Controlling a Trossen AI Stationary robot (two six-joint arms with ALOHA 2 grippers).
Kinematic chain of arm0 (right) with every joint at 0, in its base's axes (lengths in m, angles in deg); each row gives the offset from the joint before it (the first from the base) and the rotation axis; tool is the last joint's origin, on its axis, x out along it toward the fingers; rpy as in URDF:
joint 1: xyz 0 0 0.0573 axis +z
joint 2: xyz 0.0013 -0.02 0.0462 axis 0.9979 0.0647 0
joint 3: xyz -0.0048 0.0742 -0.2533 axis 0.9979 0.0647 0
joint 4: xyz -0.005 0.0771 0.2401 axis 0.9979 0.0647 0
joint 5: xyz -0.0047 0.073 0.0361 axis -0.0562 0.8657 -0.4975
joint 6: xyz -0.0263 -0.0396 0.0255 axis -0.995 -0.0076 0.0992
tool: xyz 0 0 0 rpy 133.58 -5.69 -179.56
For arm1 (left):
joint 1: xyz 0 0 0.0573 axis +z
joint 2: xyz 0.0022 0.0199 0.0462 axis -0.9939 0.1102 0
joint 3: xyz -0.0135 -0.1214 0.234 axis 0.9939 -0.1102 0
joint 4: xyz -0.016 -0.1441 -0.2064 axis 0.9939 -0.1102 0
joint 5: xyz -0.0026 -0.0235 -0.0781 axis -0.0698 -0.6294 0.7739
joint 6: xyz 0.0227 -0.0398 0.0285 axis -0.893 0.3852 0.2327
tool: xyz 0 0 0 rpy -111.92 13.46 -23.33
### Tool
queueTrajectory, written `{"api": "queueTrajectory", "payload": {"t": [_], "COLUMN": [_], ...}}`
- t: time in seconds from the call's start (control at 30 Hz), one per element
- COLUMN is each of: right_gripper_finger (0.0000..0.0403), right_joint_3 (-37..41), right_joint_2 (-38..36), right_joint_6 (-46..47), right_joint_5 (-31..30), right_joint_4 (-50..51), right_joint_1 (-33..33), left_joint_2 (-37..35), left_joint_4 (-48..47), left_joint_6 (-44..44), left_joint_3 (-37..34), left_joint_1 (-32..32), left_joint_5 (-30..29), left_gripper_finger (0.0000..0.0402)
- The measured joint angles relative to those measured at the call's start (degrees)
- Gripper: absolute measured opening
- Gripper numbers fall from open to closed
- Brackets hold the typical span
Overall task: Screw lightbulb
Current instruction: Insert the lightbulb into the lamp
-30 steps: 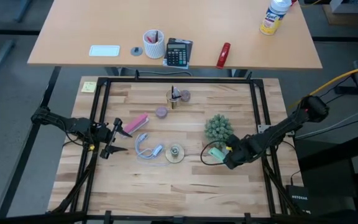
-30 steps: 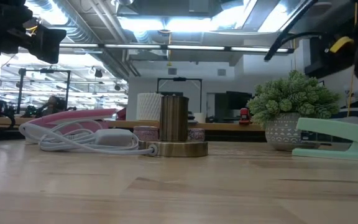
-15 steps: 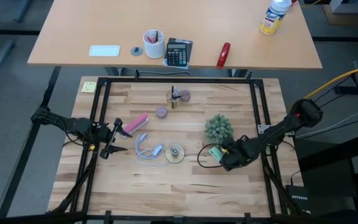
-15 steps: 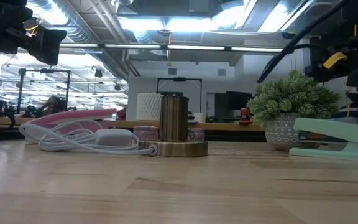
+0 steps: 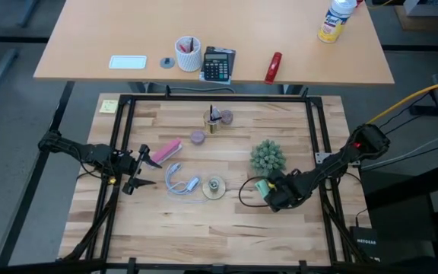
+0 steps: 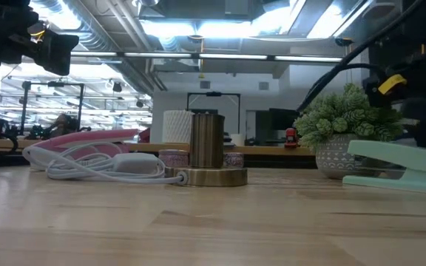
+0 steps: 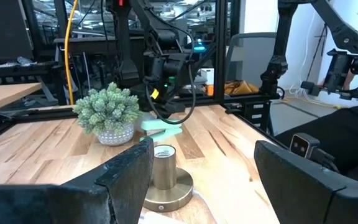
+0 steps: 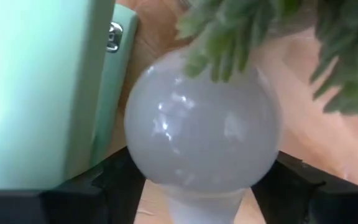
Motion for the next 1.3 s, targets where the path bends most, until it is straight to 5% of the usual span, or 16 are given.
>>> {"api": "queueTrajectory", "payload": {"t": [0.23,0.53,0.83,1.1,1.3], "right_gripper_finger": [0.0163,0.0184,0.0162,0.0171,0.0169], "right_joint_3": [-0.56,-5.47,-11.26,-19.03,-22.68], "right_joint_2": [0.16,0.22,0.22,0.13,0.11], "right_joint_6": [1.08,1.03,0.52,-2.65,-8.22], "right_joint_5": [0.36,-0.1,-1.74,-10.9,-25.15], "right_joint_4": [-1.55,-1.49,-1.07,3.74,-1.16], "right_joint_1": [0.0,0.0,0.0,0.0,0.0], "left_joint_2": [0.0,0.0,0.0,0.0,-0.02], "left_joint_4": [-0.11,-0.07,0.29,0.56,3.48], "left_joint_6": [-0.32,0.23,2.12,8.85,16.78], "left_joint_3": [0.0,0.0,0.0,0.0,0.0], "left_joint_1": [0.01,0.02,0.01,0.0,0.0], "left_joint_5": [0.0,0.0,0.0,0.0,0.0], "left_gripper_finger": [0.0269,0.0269,0.0269,0.0269,0.0269]}}
